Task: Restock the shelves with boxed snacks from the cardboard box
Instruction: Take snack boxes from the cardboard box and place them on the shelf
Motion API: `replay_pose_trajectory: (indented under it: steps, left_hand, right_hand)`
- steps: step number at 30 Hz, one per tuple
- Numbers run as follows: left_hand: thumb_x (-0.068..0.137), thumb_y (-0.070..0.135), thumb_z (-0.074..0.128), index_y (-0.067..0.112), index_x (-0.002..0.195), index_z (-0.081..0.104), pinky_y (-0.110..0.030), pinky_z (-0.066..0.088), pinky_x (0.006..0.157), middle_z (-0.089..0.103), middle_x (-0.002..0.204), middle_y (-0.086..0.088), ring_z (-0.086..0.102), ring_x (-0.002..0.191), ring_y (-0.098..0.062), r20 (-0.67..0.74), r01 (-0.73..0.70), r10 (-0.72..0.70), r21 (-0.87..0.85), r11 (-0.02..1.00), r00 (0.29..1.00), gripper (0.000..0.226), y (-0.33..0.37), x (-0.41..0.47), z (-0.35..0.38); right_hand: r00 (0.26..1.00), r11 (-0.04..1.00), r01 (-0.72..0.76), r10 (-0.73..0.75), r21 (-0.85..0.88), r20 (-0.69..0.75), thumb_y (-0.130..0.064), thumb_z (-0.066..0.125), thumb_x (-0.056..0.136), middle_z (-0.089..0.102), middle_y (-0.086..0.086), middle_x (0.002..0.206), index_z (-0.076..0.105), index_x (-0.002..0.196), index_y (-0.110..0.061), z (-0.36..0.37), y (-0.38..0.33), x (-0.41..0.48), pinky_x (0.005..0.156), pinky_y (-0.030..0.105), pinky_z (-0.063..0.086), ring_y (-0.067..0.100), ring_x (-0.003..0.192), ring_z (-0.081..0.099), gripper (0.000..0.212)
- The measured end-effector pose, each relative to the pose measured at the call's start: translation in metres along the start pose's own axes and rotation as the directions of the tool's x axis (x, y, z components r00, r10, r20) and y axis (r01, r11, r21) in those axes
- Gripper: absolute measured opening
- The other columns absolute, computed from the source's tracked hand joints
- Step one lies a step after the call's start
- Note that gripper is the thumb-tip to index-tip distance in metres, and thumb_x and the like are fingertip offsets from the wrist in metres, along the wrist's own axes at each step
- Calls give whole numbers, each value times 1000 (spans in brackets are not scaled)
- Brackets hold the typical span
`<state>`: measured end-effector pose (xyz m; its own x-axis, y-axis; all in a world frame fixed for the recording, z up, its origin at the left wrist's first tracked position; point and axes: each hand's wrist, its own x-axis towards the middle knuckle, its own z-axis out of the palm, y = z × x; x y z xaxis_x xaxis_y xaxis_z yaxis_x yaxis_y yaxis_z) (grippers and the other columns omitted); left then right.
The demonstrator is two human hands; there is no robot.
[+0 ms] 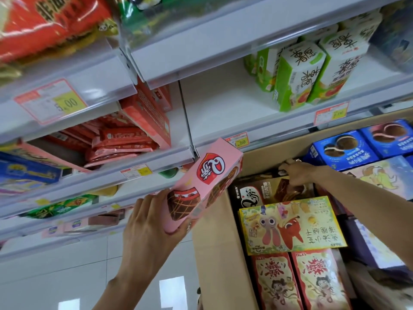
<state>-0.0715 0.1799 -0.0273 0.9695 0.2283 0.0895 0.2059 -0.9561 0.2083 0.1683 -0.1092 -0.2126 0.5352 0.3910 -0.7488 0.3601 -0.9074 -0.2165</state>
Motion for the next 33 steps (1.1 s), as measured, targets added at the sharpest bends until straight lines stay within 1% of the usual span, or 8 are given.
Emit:
replay_pose_trajectory:
  steps: [6,11,16,20,24,27,29,33]
  left_hand:
    - [64,63,51,7,109,64,-38,54,62,67,92,-7,64,84,-32,34,46,-45,-28,999,998,74,8,-1,-9]
    - [61,64,51,13,104,66,-33,52,55,68,87,-2,65,80,-27,22,-14,15,-25,1000,1000,68,14,2,-37]
    - [59,67,52,16,104,67,-33,51,52,67,84,0,63,78,-25,12,-87,87,-47,995,996,70,13,4,-89]
    - [61,75,52,21,106,68,-30,52,55,68,90,5,63,83,-17,-6,-170,170,-74,983,985,72,8,8,-143]
    - [69,86,35,34,113,58,-24,52,64,68,101,10,59,92,-7,-109,-251,237,-129,959,965,72,0,10,-203]
    - [75,85,26,34,112,51,-12,42,64,69,95,9,51,93,-5,-218,-335,299,-151,930,929,68,-4,8,-249]
    - [71,87,30,35,112,54,-10,40,71,66,100,14,51,95,-1,-278,-357,291,-227,906,915,70,-13,6,-275]
    - [55,73,59,66,112,42,4,30,82,53,104,44,46,99,21,-353,-391,255,-398,830,900,60,-37,3,-325]
  right_hand:
    - [981,970,82,-120,-230,-153,-37,72,73,43,2,138,36,137,-20,2,-9,-42,97,31,40,21,120,48,75]
    - [899,952,69,-190,-300,-395,-43,70,72,44,-2,128,41,132,-24,-26,-26,-104,92,31,39,20,116,49,69]
    - [848,990,51,-113,-134,-518,-68,66,68,51,-2,132,42,133,-24,-70,-46,-199,96,31,39,19,119,49,83]
    - [819,998,53,-58,-25,-571,-52,72,71,48,-3,135,38,138,-25,-94,-58,-278,91,26,39,15,120,47,80]
    - [751,989,112,-17,102,-660,-41,82,63,56,-9,117,42,126,-39,-102,-69,-348,73,12,35,7,98,50,75]
    - [702,957,146,80,253,-708,-79,72,43,62,-14,104,48,110,-48,-102,-79,-392,77,18,48,10,94,61,78]
    - [666,918,168,163,359,-728,-92,61,31,66,-15,95,51,99,-51,-102,-83,-415,72,24,53,4,83,64,80]
    - [607,830,273,244,487,-756,-78,74,21,70,-12,93,55,95,-63,-114,-102,-449,70,13,49,-5,82,63,79]
